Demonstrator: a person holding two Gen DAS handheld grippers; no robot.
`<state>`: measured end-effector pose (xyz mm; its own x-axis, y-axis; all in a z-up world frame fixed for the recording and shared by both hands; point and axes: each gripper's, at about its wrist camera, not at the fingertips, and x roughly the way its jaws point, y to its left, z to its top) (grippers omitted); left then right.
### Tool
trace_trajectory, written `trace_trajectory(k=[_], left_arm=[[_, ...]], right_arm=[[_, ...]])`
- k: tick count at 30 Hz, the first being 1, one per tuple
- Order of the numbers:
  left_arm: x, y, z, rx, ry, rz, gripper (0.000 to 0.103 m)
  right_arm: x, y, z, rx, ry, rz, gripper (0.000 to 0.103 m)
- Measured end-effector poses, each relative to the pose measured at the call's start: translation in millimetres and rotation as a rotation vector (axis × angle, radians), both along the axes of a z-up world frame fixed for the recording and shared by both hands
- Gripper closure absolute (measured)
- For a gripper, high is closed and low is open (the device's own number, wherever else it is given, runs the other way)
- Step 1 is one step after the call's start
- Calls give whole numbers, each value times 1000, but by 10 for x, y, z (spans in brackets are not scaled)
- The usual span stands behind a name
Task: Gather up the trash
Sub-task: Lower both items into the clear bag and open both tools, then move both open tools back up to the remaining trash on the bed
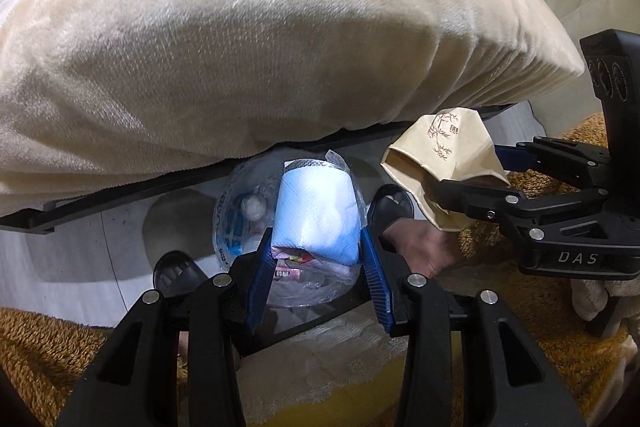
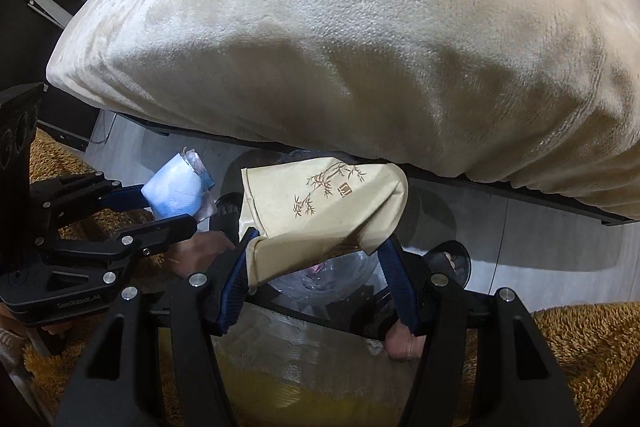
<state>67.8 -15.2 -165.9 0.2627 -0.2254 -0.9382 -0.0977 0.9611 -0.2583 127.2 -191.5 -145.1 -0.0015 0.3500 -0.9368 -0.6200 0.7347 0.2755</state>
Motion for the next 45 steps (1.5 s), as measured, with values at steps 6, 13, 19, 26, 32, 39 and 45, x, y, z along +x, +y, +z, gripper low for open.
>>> trace_trajectory(k=[6, 13, 19, 26, 32, 39, 45], left_arm=[[2, 44, -41, -11, 33, 16, 61], [2, 73, -65, 1, 52, 34, 43], [-26, 102, -13, 8, 18, 39, 43], [-57, 96, 131, 19, -47, 52, 43], [-138, 101, 332, 31, -144, 69, 43], [-317, 104, 633, 33, -294, 90, 43], [-478, 46, 900, 55, -416, 97, 43]], right_arm=[[42, 47, -49, -2, 26, -13, 42], [96, 27, -35, 17, 24, -37, 27], [74, 3, 18, 24, 6, -47, 27], [20, -71, 115, 52, -50, -50, 27], [-56, -168, 325, 107, -122, -63, 27], [-181, -319, 692, 189, -263, -83, 27], [-287, -518, 1003, 249, -362, -117, 27]])
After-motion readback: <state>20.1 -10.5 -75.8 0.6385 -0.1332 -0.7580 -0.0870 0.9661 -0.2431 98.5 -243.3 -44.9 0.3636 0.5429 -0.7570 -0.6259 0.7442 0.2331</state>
